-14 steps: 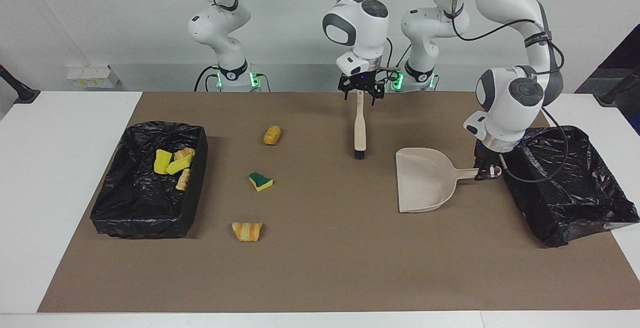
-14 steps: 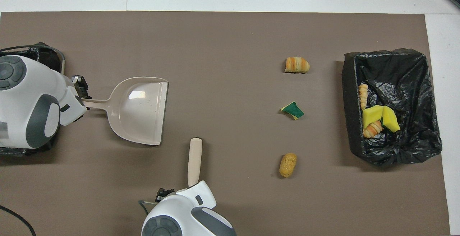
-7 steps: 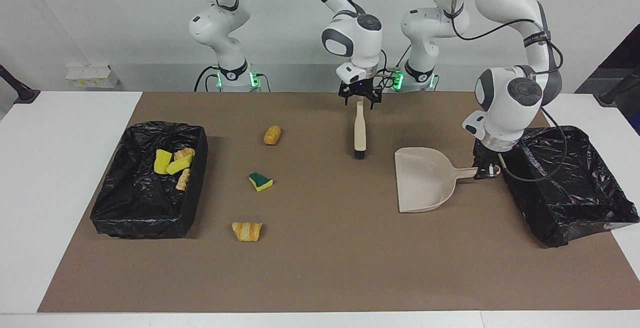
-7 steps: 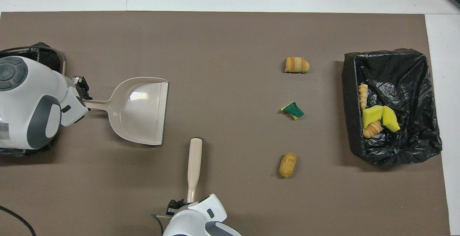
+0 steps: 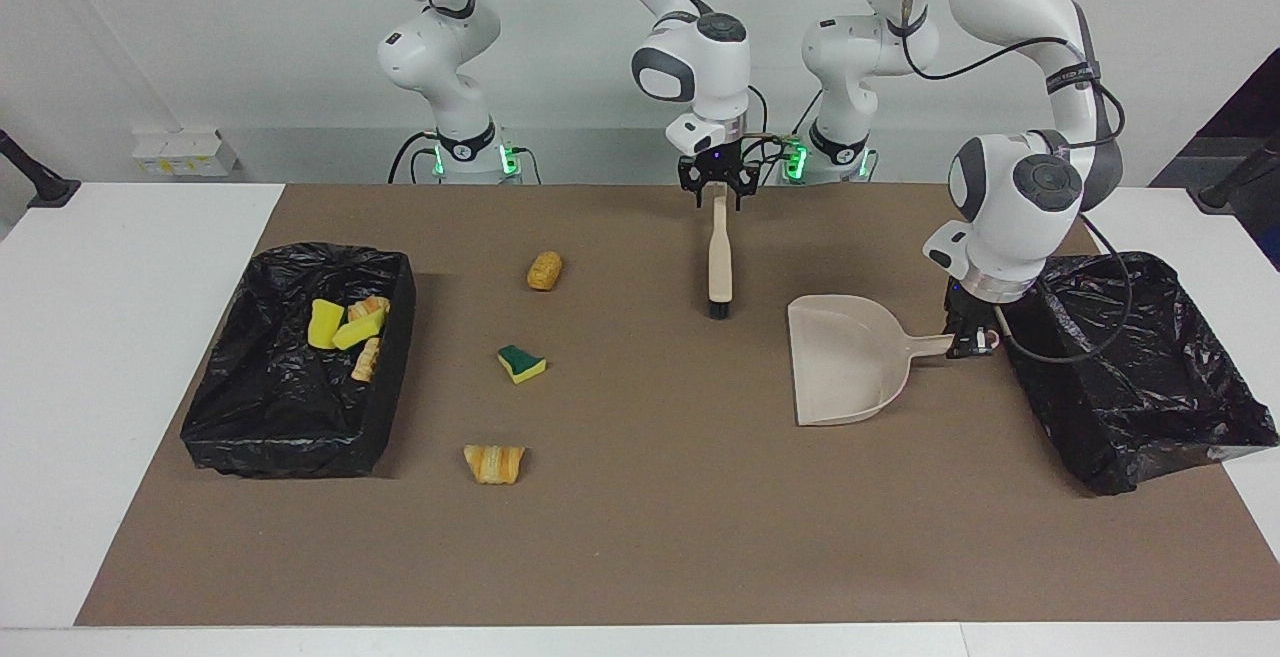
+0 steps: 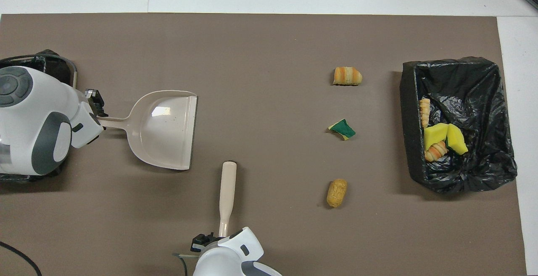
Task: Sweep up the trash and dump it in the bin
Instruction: 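Hold the dustpan with the left gripper while the right gripper grasps the brush, then lift the brush with the right gripper while the left gripper advances the dustpan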
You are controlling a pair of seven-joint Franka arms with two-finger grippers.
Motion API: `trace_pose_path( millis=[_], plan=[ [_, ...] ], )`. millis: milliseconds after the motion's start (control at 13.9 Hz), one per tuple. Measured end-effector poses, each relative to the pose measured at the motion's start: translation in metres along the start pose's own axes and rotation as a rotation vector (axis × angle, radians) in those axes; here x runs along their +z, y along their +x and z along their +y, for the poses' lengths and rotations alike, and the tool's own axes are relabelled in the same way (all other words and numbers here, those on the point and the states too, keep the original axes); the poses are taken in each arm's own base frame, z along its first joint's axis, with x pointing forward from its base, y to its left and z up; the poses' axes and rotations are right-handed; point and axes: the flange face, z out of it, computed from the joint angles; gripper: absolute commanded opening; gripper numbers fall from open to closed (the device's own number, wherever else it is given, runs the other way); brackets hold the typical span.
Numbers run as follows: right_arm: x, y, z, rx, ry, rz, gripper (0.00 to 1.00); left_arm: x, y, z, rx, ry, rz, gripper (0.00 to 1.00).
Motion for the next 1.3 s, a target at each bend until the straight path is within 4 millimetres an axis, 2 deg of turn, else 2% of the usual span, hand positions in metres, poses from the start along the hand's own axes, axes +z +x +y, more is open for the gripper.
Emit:
trace_pose_path(
  millis=[72,144,289,361,649,794,938,1155,1299],
  plan=[
    [0.000,0.001,-0.001,0.005,0.018,-0.005,0.43,0.000,0.001,0.000,0.000,0.000,0.000,0.00],
    [0.002,0.002,-0.001,0.004,0.026,-0.015,0.29,-0.001,0.001,0.000,0.000,0.001,0.000,0.00],
    [0.003,0.003,-0.001,0.007,0.029,-0.025,0.07,-0.001,0.002,0.000,0.000,0.001,0.000,0.00],
    [0.003,0.003,-0.001,0.008,0.034,-0.024,0.00,-0.001,0.002,0.001,0.000,0.001,0.000,0.00],
    [0.002,0.006,-0.002,0.014,0.047,-0.020,0.00,-0.001,0.003,0.001,-0.003,0.000,0.000,0.00],
    [-0.006,0.014,-0.001,0.051,0.061,-0.015,0.00,0.000,0.005,0.001,-0.005,0.000,0.000,0.00],
    [-0.027,0.028,0.007,0.089,0.046,-0.010,0.00,-0.001,0.007,0.000,-0.008,0.000,0.000,0.00],
    [-0.081,0.056,0.039,0.182,-0.032,-0.012,0.00,-0.002,0.008,0.000,-0.025,0.002,0.000,0.00],
    [-0.101,0.061,0.060,0.272,-0.092,-0.048,0.00,-0.003,0.013,0.000,-0.060,0.002,0.001,0.00]
  ],
)
